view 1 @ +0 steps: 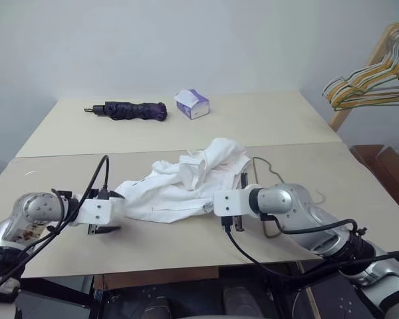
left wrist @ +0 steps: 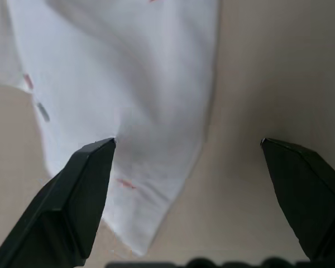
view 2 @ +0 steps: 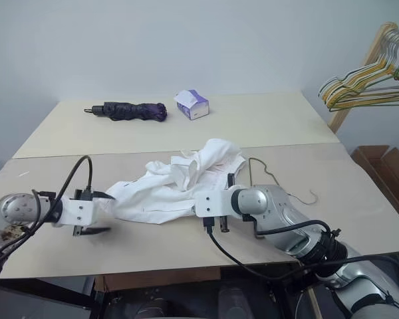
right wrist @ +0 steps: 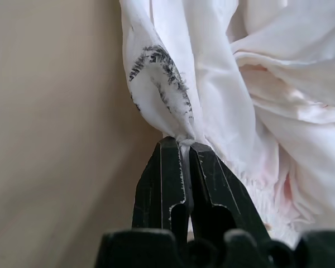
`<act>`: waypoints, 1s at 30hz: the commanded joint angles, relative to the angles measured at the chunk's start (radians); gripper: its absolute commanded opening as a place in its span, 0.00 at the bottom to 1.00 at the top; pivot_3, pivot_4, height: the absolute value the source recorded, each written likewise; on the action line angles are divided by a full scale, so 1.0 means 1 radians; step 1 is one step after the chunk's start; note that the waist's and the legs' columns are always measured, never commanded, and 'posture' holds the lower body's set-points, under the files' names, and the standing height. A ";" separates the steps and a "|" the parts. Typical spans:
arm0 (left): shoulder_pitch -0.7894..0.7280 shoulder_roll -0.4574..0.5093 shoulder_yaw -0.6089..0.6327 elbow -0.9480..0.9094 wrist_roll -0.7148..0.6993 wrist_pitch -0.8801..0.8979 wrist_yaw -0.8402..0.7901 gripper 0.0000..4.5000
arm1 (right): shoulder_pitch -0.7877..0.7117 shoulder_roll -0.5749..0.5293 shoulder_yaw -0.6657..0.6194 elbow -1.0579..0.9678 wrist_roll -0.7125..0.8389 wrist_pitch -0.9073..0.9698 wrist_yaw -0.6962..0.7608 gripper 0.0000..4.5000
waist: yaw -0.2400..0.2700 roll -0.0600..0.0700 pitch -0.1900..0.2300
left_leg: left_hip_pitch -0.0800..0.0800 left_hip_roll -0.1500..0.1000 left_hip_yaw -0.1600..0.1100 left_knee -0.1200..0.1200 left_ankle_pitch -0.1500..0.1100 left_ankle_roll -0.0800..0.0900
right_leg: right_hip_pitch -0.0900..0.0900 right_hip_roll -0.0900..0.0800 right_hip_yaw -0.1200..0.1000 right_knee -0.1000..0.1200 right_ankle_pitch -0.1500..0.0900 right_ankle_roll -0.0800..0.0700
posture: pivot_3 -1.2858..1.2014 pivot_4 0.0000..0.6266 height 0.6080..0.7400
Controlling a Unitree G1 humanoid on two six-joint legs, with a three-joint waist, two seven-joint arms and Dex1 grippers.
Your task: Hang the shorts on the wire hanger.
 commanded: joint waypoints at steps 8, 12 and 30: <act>-0.185 -0.092 -0.113 0.289 0.159 -0.078 0.215 0.88 | 0.026 -0.023 -0.094 -0.031 -0.025 -0.037 0.031 0.00 | 0.002 0.006 -0.004 | 0.010 0.000 0.000 -0.003 0.000 0.000 | 0.009 -0.001 -0.001 0.000 -0.001 0.001 | 0.41 0.00 1.00; -0.241 -0.126 -0.120 0.358 0.155 -0.118 0.241 0.60 | 0.029 -0.018 -0.100 -0.030 -0.030 -0.039 0.034 0.00 | 0.001 0.006 -0.004 | 0.007 -0.001 0.000 -0.002 0.000 0.000 | 0.008 -0.002 -0.001 -0.001 -0.002 0.002 | 0.41 0.00 1.00; -0.238 -0.009 -0.129 0.325 -0.101 -0.244 -0.130 0.00 | 0.140 -0.112 -0.268 -0.033 0.125 -0.252 0.139 0.00 | -0.062 0.001 -0.001 | 0.000 -0.002 -0.001 -0.001 0.000 0.000 | 0.002 -0.003 -0.002 0.000 -0.002 0.003 | 0.41 0.00 1.00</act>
